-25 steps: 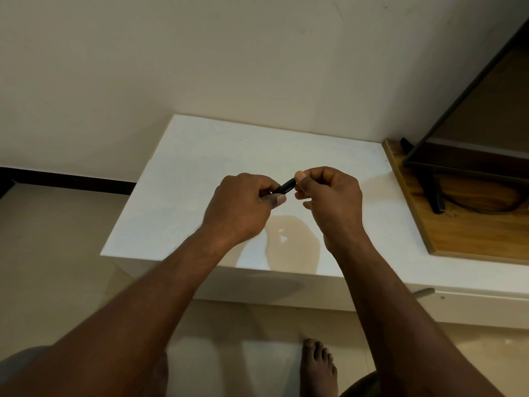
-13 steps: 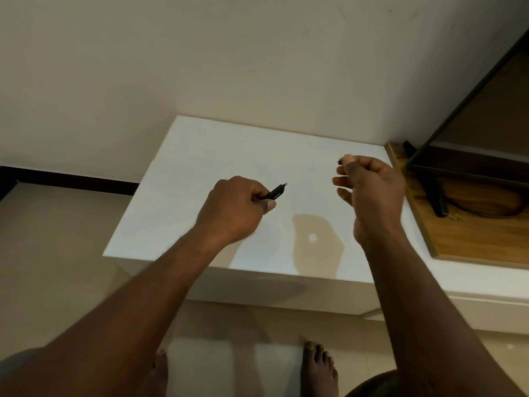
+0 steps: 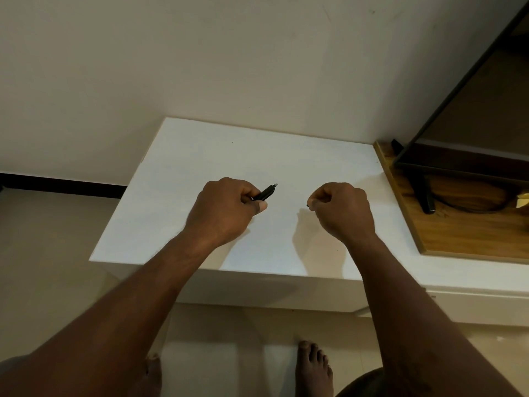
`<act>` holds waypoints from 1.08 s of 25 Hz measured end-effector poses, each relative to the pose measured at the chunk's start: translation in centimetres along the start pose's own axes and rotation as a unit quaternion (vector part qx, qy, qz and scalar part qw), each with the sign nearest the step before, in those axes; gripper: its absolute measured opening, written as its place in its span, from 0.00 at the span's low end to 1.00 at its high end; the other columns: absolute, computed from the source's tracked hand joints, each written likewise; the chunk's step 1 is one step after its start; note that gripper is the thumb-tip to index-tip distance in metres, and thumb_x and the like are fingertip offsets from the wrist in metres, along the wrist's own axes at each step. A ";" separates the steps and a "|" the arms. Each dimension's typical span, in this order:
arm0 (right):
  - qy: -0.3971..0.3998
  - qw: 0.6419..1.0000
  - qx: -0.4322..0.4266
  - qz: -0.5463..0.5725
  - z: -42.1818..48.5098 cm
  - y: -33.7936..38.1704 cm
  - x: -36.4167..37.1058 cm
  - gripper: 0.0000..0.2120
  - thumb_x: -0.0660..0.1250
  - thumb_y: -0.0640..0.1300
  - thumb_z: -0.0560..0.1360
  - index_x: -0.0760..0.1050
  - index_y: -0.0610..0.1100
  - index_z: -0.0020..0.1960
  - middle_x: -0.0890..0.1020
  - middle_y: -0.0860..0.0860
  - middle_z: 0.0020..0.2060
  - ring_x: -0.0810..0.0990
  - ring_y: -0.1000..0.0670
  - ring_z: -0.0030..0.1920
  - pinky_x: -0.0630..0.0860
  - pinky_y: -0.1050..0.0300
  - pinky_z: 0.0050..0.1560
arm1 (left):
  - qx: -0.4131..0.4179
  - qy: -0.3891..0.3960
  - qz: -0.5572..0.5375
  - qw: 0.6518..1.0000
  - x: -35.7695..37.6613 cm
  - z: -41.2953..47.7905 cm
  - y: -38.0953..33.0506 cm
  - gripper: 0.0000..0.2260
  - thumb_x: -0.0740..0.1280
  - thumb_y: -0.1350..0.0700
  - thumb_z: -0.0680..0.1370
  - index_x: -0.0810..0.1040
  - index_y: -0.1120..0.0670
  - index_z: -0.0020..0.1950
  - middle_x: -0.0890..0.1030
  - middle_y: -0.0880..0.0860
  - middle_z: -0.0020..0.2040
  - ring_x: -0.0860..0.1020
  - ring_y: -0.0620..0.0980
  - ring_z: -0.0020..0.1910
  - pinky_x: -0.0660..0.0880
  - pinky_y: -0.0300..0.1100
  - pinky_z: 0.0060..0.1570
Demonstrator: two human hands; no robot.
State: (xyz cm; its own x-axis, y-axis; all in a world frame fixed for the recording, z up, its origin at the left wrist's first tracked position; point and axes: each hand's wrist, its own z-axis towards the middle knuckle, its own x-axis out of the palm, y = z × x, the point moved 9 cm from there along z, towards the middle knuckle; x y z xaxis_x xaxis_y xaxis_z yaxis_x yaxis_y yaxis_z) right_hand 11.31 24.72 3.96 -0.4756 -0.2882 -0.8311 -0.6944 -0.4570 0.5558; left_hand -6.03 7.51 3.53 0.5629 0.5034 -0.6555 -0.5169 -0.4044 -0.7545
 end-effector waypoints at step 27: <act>-0.090 0.995 -0.003 0.030 -0.1 1.3 -3.1 0.04 0.74 0.49 0.78 0.85 0.50 0.46 0.86 0.56 0.38 0.86 0.51 0.40 0.78 0.59 0.39 | -0.014 0.009 -0.006 1.000 0.0 0.0 0.2 0.06 0.74 0.47 0.77 0.87 0.45 0.51 0.85 0.44 0.40 0.82 0.41 0.39 0.75 0.39 0.39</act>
State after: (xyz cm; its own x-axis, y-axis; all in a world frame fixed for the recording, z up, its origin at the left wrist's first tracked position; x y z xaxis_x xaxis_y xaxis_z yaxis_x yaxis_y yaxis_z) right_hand 11.90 24.94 7.24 -0.6053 -0.1593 -0.7799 -0.6592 -0.4489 0.6033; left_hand -6.12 7.44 3.38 0.5801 0.4949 -0.6470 -0.4924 -0.4196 -0.7625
